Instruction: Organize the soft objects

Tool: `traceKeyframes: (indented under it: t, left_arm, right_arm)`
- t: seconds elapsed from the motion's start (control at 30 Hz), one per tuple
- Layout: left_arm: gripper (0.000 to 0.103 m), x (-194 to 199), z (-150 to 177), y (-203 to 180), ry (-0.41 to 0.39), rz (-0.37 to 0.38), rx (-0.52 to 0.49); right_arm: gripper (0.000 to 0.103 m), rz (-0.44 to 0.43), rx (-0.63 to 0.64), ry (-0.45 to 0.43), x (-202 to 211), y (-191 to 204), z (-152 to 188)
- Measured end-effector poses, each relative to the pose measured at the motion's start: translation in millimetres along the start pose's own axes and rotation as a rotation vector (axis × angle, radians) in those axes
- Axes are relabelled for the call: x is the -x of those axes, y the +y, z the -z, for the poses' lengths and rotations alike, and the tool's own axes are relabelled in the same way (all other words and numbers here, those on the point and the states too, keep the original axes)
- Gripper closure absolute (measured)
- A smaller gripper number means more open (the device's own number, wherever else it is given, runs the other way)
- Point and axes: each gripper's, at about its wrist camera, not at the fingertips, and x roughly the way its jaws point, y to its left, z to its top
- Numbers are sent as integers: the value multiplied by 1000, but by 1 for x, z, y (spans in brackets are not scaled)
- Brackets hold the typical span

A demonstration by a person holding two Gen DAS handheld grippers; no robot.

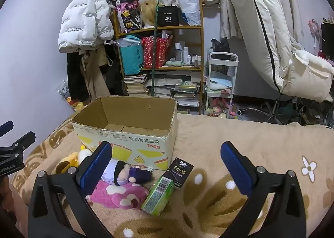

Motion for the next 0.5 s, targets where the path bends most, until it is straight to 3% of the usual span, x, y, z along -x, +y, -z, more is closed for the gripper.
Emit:
traceKeyframes:
  t: [0.5]
  left_arm:
    - [3,4,3,1,-13,-3,8]
  right_arm:
    - [0,-5,-1,-5,-1,1,0]
